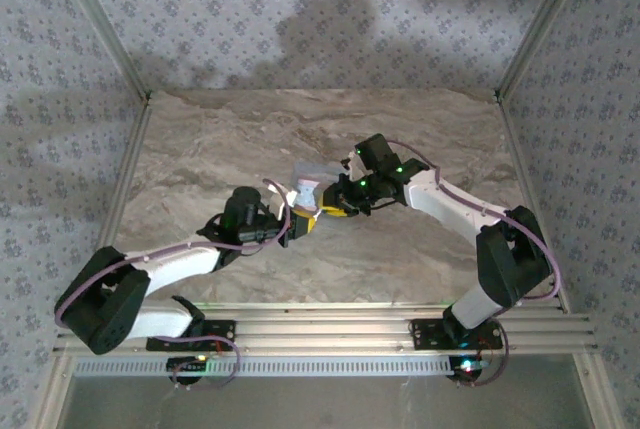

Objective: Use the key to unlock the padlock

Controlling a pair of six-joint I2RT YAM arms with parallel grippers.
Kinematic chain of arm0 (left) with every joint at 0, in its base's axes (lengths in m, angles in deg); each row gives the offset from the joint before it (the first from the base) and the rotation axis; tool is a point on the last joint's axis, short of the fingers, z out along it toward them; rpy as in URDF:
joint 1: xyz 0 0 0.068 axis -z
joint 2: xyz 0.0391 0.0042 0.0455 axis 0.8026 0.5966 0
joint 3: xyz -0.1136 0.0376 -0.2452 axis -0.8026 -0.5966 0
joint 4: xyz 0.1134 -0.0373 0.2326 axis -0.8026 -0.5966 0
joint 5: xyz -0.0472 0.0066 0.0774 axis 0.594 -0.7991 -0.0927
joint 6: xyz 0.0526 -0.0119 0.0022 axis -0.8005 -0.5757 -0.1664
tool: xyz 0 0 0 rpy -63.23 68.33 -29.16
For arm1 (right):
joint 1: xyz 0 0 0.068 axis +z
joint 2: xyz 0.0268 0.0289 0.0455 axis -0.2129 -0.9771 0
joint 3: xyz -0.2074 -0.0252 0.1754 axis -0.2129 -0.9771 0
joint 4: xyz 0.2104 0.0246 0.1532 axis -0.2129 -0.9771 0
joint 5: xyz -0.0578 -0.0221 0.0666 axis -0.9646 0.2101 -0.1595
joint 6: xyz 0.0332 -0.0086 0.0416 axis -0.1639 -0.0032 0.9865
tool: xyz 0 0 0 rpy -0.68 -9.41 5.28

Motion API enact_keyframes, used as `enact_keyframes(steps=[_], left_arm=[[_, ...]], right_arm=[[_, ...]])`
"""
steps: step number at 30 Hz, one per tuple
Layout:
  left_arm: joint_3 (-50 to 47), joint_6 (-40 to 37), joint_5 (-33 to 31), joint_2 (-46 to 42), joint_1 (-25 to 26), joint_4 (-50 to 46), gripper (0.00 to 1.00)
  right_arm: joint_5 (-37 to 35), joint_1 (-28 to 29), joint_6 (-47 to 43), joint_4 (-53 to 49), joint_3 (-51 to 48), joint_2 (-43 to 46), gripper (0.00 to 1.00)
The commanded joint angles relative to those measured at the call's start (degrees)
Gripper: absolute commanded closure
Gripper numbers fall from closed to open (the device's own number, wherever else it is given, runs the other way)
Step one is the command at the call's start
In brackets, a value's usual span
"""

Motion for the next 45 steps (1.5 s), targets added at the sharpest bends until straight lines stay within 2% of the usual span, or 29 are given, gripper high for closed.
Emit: enact_keyframes(steps=[1, 45], left_arm=[[0.5, -0.6, -0.8, -1.1, 0.4, 1.8, 1.00], [2.5, 1.3, -0.1, 3.4, 1.1, 5.6, 1.00]], right_arm=[[1.7, -0.1, 0.1, 1.0, -0.1, 2.1, 1.00], [1.2, 1.0, 0.7, 0.5, -0.1, 1.8, 1.00]])
